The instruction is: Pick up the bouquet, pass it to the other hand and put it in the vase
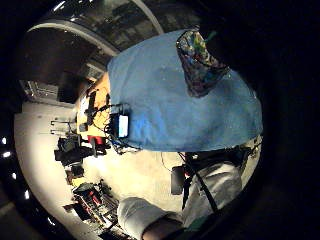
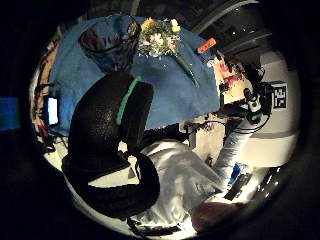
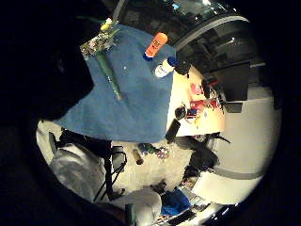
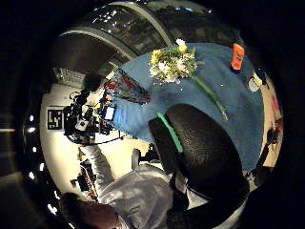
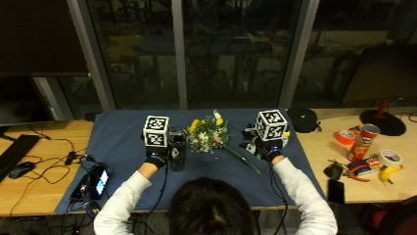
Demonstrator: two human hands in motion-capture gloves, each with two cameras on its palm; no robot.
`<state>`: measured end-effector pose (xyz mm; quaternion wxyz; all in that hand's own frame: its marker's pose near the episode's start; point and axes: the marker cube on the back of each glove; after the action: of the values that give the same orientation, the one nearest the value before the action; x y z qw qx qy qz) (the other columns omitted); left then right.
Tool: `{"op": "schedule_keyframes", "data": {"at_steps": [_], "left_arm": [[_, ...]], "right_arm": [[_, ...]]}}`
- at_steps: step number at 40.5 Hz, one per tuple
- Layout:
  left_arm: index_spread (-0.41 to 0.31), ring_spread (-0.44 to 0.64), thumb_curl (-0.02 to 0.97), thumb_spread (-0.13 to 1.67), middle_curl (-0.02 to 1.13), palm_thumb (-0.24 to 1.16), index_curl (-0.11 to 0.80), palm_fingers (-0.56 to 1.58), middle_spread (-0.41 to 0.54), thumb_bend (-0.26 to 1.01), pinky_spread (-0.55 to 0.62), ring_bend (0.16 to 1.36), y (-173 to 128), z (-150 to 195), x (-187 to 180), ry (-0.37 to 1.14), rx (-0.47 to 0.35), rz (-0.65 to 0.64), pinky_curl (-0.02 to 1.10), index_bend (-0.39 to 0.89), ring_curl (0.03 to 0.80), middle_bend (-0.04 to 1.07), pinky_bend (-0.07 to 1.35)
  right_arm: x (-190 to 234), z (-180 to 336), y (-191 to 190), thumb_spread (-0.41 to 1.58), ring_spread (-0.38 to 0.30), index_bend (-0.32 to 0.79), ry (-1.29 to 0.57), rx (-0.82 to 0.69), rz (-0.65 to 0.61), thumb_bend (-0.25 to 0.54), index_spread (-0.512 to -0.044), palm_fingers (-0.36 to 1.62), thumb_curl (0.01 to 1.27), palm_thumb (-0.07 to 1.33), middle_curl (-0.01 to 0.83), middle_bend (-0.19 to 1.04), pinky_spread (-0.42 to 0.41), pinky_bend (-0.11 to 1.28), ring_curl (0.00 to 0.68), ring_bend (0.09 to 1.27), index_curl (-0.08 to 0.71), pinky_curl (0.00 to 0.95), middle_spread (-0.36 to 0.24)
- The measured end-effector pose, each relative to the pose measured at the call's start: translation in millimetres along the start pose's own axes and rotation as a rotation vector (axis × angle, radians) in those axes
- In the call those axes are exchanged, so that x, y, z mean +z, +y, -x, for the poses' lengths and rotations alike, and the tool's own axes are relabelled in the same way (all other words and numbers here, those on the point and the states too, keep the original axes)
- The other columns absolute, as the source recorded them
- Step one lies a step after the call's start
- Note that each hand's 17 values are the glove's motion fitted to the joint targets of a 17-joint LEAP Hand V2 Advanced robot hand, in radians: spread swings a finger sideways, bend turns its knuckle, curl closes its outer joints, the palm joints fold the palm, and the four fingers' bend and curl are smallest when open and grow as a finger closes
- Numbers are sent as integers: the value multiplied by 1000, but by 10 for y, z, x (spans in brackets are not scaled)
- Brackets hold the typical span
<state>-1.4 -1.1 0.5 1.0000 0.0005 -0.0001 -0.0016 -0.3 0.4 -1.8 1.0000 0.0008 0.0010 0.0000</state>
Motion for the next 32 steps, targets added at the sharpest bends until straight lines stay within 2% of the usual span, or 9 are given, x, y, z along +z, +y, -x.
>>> {"op": "schedule_keyframes", "data": {"at_steps": [1, 5, 12, 18, 23, 27, 32], "left_arm": [[-3, 88, 41, 447, 52, 185, 62, 566, 53, 116, 38, 395, -3, 7, 1, 0, -2, 0, 85, 206, 73, 206, 371], [0, 130, 71, 714, 128, 206, 115, 531, 76, 118, 54, 428, -14, 70, -4, 4, -18, -5, 165, 177, 150, 191, 390], [2, 169, 116, 971, 187, 215, 178, 504, 97, 96, 69, 446, -13, 172, -22, 9, -48, 0, 226, 169, 198, 178, 388], [2, 184, 145, 1080, 217, 216, 215, 492, 104, 69, 75, 460, -44, 221, -22, 23, -68, 10, 255, 162, 219, 174, 382], [2, 190, 167, 1132, 236, 216, 239, 483, 108, 45, 77, 466, -84, 208, 23, 26, -63, 6, 276, 160, 233, 173, 379], [2, 192, 182, 1158, 250, 218, 252, 475, 109, 28, 78, 471, -76, 154, 38, 42, -48, -6, 290, 153, 242, 174, 379], [2, 194, 200, 1178, 265, 223, 265, 466, 110, 8, 79, 476, -30, 68, 57, 59, -19, -19, 306, 148, 252, 176, 380]], "right_arm": [[-8, 1, 2, 434, 30, 61, 1, 0, -1, 180, -141, 454, 48, 277, 60, 235, 100, 408, 87, 427, 10, 91, 18], [-74, 8, 17, 704, 45, 71, 8, 10, 1, 195, -201, 402, 73, 316, 116, 251, 145, 453, 165, 483, 53, 170, 26], [-128, -23, -12, 980, 57, 87, 24, 38, 45, 182, -242, 358, 107, 341, 184, 277, 184, 485, 221, 524, 81, 230, 31], [-179, -54, -90, 1104, 62, 97, 19, 67, 58, 164, -257, 342, 134, 360, 226, 283, 189, 505, 244, 538, 99, 258, 32], [-207, -150, -273, 1163, 60, 115, 38, 171, 69, 144, -260, 358, 152, 370, 254, 291, 186, 503, 259, 548, 115, 273, 32], [-197, -276, -541, 1192, 40, 110, 18, 272, 61, 127, -247, 462, 164, 376, 281, 330, 170, 478, 272, 577, 127, 275, 21], [-112, -404, -900, 1218, 25, 88, -74, 356, 68, 112, -241, 498, 180, 397, 301, 325, 155, 492, 292, 603, 134, 290, 17]]}}
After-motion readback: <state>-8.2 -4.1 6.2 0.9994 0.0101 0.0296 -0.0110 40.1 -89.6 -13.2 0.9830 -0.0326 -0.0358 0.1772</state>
